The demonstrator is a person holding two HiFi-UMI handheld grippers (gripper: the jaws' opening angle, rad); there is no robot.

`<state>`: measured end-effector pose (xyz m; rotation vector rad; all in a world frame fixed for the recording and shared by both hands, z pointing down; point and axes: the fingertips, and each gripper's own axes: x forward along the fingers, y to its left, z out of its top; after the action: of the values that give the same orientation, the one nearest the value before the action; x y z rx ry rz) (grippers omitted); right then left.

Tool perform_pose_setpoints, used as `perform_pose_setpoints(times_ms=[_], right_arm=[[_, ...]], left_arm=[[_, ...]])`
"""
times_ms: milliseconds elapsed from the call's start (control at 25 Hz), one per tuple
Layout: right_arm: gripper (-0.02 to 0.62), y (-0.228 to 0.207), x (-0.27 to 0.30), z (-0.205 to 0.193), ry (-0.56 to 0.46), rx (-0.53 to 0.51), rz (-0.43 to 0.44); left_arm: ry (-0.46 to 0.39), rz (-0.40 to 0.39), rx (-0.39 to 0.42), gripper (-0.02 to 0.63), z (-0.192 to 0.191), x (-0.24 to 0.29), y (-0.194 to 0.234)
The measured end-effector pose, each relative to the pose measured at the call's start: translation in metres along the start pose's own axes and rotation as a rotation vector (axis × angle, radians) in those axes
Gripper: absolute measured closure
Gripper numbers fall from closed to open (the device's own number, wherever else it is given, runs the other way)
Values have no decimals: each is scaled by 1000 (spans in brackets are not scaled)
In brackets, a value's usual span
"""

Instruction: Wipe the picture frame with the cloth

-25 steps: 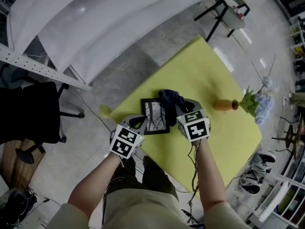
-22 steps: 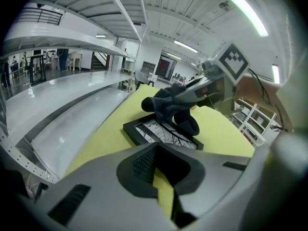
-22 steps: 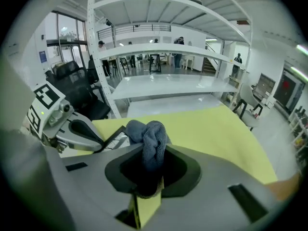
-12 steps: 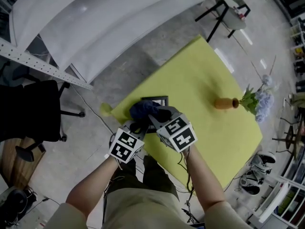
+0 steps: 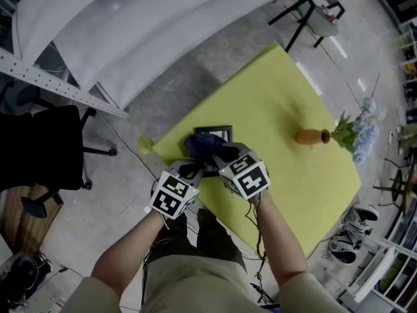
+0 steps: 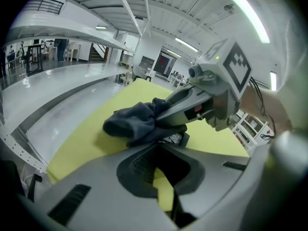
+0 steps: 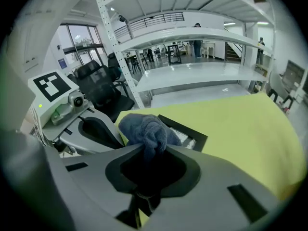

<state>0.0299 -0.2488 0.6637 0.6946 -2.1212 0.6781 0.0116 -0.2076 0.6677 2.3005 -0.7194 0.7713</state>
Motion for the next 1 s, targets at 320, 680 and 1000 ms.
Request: perform_pose_setpoints(times_ms=[320,680,1000], right_arm=[[540,-66,-45,-28,-46,133,-197],[538,-15,-77,13,-224,146,-90],[538,38,-40,7,-181,137,30]], left_arm=[[-3,0,-22,600,0,-1,1],[-26,-45,-62,600,-4,-11,-11],[22,-38,-34,600,-19,-9,-17]])
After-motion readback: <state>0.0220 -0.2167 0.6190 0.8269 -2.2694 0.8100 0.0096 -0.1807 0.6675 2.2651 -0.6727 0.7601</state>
